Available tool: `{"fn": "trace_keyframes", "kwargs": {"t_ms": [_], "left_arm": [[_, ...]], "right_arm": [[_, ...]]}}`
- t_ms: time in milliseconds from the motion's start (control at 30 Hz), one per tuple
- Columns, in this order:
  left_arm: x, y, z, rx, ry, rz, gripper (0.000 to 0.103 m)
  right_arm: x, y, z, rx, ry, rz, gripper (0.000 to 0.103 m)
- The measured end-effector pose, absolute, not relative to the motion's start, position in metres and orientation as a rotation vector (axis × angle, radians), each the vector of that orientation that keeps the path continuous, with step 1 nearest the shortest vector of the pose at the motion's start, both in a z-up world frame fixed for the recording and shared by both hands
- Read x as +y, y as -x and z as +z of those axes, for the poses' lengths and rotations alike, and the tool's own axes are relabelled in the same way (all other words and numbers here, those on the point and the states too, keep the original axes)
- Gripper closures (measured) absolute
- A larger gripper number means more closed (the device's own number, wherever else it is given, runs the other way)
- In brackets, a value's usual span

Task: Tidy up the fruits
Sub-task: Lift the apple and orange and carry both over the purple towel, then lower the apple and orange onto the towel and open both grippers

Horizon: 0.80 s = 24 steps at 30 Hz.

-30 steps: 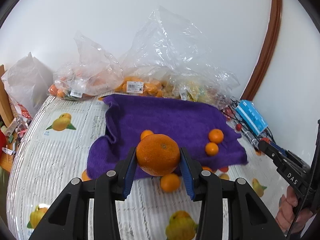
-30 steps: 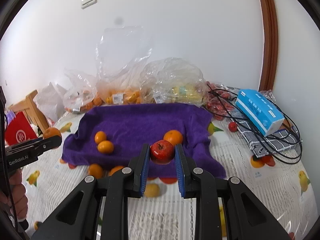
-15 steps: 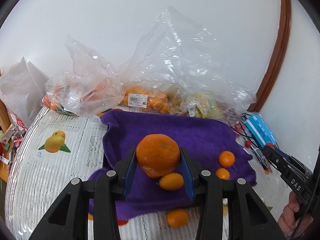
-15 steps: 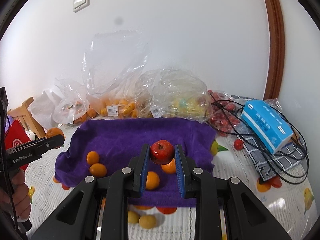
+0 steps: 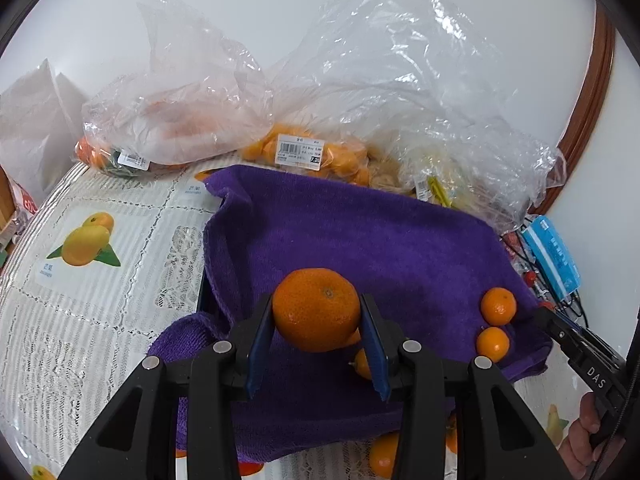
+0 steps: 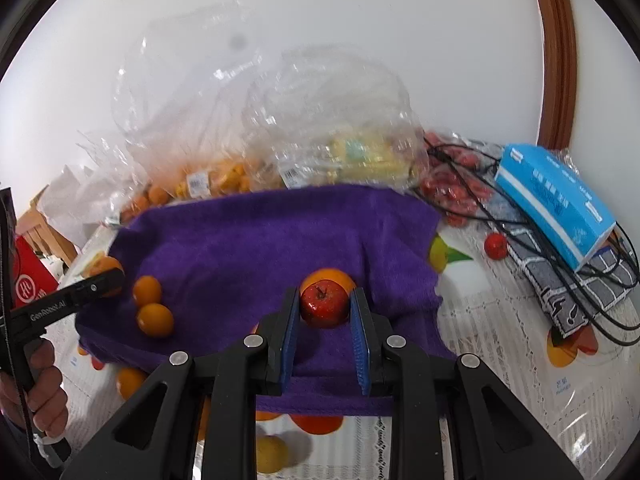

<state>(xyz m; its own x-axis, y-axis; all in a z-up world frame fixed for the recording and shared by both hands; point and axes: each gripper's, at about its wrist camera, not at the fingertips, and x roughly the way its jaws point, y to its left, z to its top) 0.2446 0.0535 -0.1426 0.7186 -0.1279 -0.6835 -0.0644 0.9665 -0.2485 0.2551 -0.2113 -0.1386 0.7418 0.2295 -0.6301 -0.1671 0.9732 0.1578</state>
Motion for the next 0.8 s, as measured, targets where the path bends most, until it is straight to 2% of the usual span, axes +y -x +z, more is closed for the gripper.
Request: {"fn": "trace_keyframes", "kwargs": {"t_ms": [800], "left_arm": [[0.046, -0.244, -0.155, 0.8, 0.247, -0.044, 0.063]], "right_arm": [[-0.201, -0.263, -0.167, 0.784, -0.069, 0.22, 0.078]]}}
